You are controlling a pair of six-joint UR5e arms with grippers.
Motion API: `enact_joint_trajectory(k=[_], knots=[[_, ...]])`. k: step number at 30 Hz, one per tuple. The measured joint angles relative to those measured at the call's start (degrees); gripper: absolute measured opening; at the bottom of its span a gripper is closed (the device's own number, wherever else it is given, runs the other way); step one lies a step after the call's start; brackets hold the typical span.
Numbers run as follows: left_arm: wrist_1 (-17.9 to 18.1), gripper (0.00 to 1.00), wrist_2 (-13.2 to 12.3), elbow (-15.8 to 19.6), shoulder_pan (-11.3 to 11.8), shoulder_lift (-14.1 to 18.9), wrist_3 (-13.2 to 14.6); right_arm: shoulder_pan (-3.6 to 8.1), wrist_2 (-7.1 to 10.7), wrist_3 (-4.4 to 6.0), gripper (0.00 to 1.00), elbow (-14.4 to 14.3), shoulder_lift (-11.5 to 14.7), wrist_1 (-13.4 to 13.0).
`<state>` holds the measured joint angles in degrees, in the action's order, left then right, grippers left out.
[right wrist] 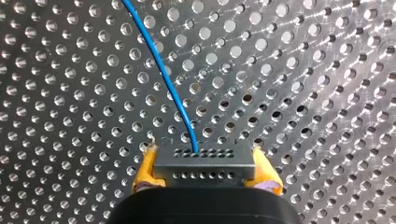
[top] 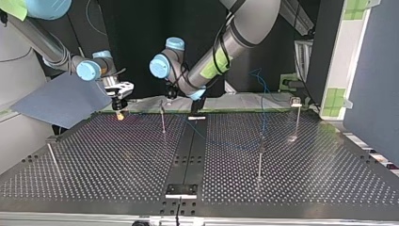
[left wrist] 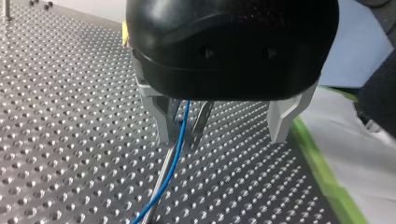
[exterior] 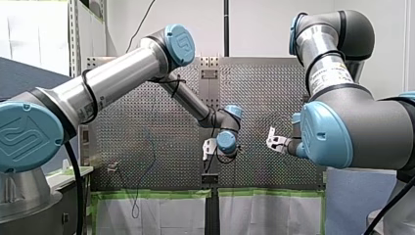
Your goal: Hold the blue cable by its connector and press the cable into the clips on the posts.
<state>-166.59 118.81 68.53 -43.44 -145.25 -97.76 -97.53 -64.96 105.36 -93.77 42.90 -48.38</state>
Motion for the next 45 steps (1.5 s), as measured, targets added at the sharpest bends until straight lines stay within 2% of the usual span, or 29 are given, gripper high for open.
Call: enact_joint_trajectory(k=[5, 9, 15, 25, 32, 38, 45], knots=[[-1.85, 1.0, -0.21, 2.65, -0.98, 2.62, -0.66, 0.08, 0.0, -0.09, 0.0, -0.01, -0.09, 0.05], [-0.83, 1.0, -0.99, 4.89, -1.61, 4.09, -1.08, 0.09, 0.0, -0.15, 0.0, -0.04, -0.18, -0.03], [0.65, 1.0, -1.44, 7.34, -2.96, 4.48, -1.64, 0.1, -0.06, -0.15, 0.0, 0.0, -0.32, -0.08], [1.53, 1.0, -2.57, 7.72, -3.47, 4.51, -3.75, 0.19, -0.02, 0.01, 0.0, 0.0, -1.4, 0.01], [4.97, 1.0, -4.25, 7.74, -3.44, 4.47, -5.0, 0.26, -0.08, -0.01, 0.0, 0.03, -1.61, 0.02], [8.05, 1.0, -4.57, 7.75, -3.27, 4.43, -6.99, 0.25, -0.08, -0.11, 0.0, 0.08, -1.61, 0.02], [11.08, 1.0, -4.59, 7.73, -3.01, 4.3, -7.44, 0.24, -0.08, -0.12, 0.0, 0.07, -1.61, 0.0]])
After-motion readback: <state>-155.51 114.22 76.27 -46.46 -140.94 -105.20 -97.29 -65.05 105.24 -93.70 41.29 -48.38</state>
